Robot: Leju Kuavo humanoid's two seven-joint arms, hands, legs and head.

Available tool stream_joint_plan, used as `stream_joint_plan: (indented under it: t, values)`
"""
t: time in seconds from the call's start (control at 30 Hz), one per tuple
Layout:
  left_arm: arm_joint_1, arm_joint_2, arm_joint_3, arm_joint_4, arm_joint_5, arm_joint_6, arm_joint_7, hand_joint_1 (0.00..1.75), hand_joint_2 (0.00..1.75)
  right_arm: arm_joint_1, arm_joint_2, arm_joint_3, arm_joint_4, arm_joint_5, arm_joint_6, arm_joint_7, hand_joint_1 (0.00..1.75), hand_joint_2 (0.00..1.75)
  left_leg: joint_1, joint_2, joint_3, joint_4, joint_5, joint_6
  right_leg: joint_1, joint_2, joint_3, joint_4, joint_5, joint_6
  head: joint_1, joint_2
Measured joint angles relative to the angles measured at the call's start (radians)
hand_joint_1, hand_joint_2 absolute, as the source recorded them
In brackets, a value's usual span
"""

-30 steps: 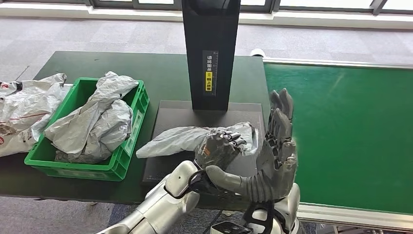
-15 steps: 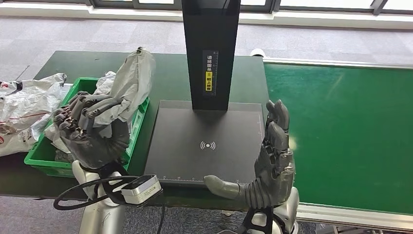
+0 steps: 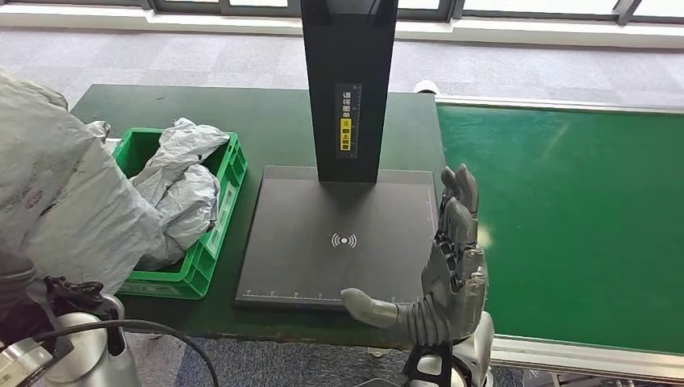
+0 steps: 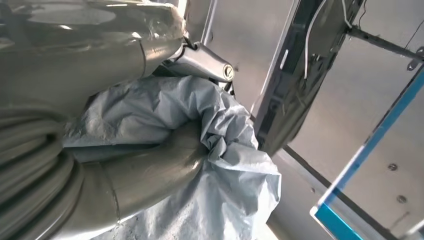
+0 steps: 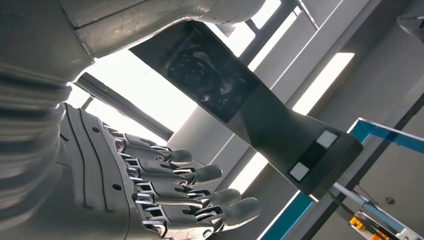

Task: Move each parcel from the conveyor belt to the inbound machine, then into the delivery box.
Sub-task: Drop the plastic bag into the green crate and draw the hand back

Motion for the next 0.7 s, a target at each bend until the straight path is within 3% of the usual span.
stream_joint_plan:
  t: [0.17, 0.3, 0.43, 0.57, 0.7]
  values:
    - [-0.046, -0.002, 0.120, 0.037, -0.024, -0.002, 0.000, 1.75, 1.75, -0.023, 0.001, 0.004, 0.014, 0.002, 0.000, 0.012, 0.00, 1.75, 0.000, 0.000, 0.001, 0.000, 0.000, 0.000, 0.000, 0.000, 0.001, 0.000, 0.000, 0.000, 0.000, 0.000]
    - [-0.124, -0.007, 0.219, 0.151, -0.095, -0.003, -0.001, 1.75, 1.75, -0.042, 0.002, 0.013, 0.025, -0.002, 0.002, 0.029, 0.00, 1.75, 0.000, -0.001, 0.001, 0.000, 0.001, 0.000, 0.000, -0.001, 0.001, 0.000, 0.001, 0.001, 0.000, 0.000]
    - [-0.266, 0.020, 0.365, 0.421, -0.251, -0.005, -0.001, 1.75, 1.75, -0.062, -0.002, 0.025, 0.036, -0.027, 0.001, 0.031, 0.00, 1.75, 0.000, -0.002, 0.001, 0.000, 0.003, -0.001, 0.000, -0.002, 0.002, 0.000, 0.002, 0.000, 0.000, 0.000]
    - [-0.417, 0.091, 0.539, 0.742, -0.372, -0.008, 0.000, 1.75, 1.75, -0.069, -0.008, 0.031, 0.044, -0.040, 0.001, 0.026, 0.00, 1.75, 0.001, 0.001, 0.001, 0.000, 0.005, -0.003, 0.001, 0.002, -0.001, 0.001, 0.005, -0.004, 0.000, 0.000]
    - [-0.514, 0.155, 0.654, 0.988, -0.462, -0.007, 0.026, 1.75, 1.75, -0.070, -0.018, 0.036, 0.048, -0.053, 0.001, 0.024, 0.00, 1.75, 0.002, 0.002, 0.001, 0.000, 0.005, -0.003, 0.002, 0.003, -0.001, 0.001, 0.005, -0.004, 0.000, 0.000]
